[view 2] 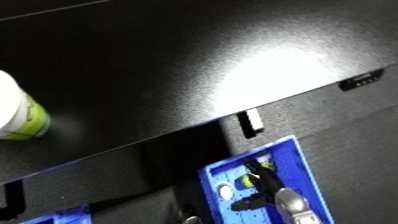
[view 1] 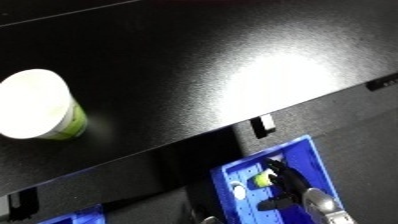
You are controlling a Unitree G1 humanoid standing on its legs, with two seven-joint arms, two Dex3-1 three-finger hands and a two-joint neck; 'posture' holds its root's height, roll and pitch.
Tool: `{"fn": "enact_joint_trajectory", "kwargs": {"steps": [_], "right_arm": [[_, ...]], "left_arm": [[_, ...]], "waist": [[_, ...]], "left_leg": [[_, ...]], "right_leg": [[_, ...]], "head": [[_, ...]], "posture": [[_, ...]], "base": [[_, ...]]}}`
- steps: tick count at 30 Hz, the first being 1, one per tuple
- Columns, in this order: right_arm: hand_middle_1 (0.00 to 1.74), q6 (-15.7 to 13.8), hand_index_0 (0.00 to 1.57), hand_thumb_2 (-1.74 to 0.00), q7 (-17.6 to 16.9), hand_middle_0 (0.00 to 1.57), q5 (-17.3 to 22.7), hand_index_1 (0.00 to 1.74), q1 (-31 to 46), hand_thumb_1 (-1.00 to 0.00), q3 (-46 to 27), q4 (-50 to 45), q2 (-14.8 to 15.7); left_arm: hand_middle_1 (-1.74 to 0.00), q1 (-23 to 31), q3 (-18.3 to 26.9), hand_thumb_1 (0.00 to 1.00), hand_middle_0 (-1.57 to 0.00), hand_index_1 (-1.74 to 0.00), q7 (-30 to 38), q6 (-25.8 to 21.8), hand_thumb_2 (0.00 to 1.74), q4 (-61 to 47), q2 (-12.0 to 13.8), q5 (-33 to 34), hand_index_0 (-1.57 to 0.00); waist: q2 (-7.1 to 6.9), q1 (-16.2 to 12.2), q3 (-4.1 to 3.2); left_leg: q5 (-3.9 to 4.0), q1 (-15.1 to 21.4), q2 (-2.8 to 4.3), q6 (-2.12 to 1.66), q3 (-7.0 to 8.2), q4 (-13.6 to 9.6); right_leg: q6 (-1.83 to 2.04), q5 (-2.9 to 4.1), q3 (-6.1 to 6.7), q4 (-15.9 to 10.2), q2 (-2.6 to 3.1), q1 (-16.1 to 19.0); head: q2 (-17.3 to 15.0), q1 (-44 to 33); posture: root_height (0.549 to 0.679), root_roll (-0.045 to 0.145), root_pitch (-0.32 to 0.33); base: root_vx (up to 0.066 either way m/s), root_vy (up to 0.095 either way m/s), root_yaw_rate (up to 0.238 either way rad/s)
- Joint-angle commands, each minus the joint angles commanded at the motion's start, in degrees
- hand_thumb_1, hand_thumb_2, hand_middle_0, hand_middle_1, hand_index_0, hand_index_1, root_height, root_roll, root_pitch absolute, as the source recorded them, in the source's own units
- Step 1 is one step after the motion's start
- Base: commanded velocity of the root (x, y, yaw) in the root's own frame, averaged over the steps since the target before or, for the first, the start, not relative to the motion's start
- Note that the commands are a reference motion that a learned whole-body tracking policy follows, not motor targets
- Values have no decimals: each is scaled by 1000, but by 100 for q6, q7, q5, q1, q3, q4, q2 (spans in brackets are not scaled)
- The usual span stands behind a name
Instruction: Pick up the object and place it into the box
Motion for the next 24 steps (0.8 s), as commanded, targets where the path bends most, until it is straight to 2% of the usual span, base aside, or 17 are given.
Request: {"fn": "enact_joint_trajectory", "kwargs": {"steps": [5,12,16,19,20,22,23,24], "right_arm": [[0,27,0,0,-122,0,19,0,3,0,68,28,110],[0,-18,0,0,-294,0,76,0,3,0,209,86,263],[0,-67,0,0,-341,0,128,0,-1,0,304,131,327],[0,-53,0,0,-331,0,152,0,-11,0,359,141,348],[0,-53,0,0,-331,0,152,0,-11,0,359,141,348],[0,-43,0,0,-312,0,152,0,-28,0,381,167,367],[0,-42,0,0,-307,0,144,0,-43,0,406,208,392],[0,-45,0,0,-307,0,140,0,-47,0,415,232,406]], "left_arm": [[0,-122,-28,0,0,0,-80,39,0,-28,111,63,0],[0,-313,-117,0,0,0,-128,127,0,-91,276,-9,0],[0,-377,-108,0,0,0,-165,137,0,-86,352,-65,0],[0,-381,-77,0,0,0,-190,133,0,-79,382,-122,0],[0,-381,-77,0,0,0,-190,133,0,-79,382,-122,0],[0,-382,-58,0,0,0,-195,138,0,-70,382,-177,0],[0,-383,-45,0,0,0,-193,148,0,-63,370,-237,0],[0,-381,-36,0,0,0,-197,150,0,-62,361,-265,0]], "waist": [[-5,88,43],[-16,179,105],[-46,233,144],[-76,266,168],[-76,266,168],[-95,285,175],[-111,306,176],[-118,318,175]], "left_leg": [[131,-8,12,-19,-56,-101],[324,7,52,-54,-115,-319],[317,-11,67,-51,-151,-277],[289,-15,78,-43,-173,-222],[289,-15,78,-43,-173,-222],[275,-4,82,-36,-192,-202],[263,16,84,-32,-213,-196],[258,27,82,-31,-223,-195]], "right_leg": [[55,46,-84,-12,-65,5],[118,61,-224,1,-152,-6],[128,47,-277,28,-190,7],[125,28,-309,47,-212,36],[125,28,-309,47,-212,36],[122,16,-326,54,-218,59],[120,6,-342,50,-225,90],[118,3,-349,41,-227,110]], "head": [[125,-837],[248,-1715],[131,-2010],[-144,-2199],[-144,-2199],[-412,-2321],[-722,-2430],[-846,-2492]], "posture": [[638,48,-28],[639,43,-26],[638,43,-28],[637,42,-32],[637,42,-32],[637,41,-34],[637,41,-37],[638,41,-39]], "base": [[-4,-50,158],[-6,-33,159],[-13,-23,99],[-11,-8,42],[-10,-6,36],[-9,0,27],[-4,6,34],[-1,5,37]]}}
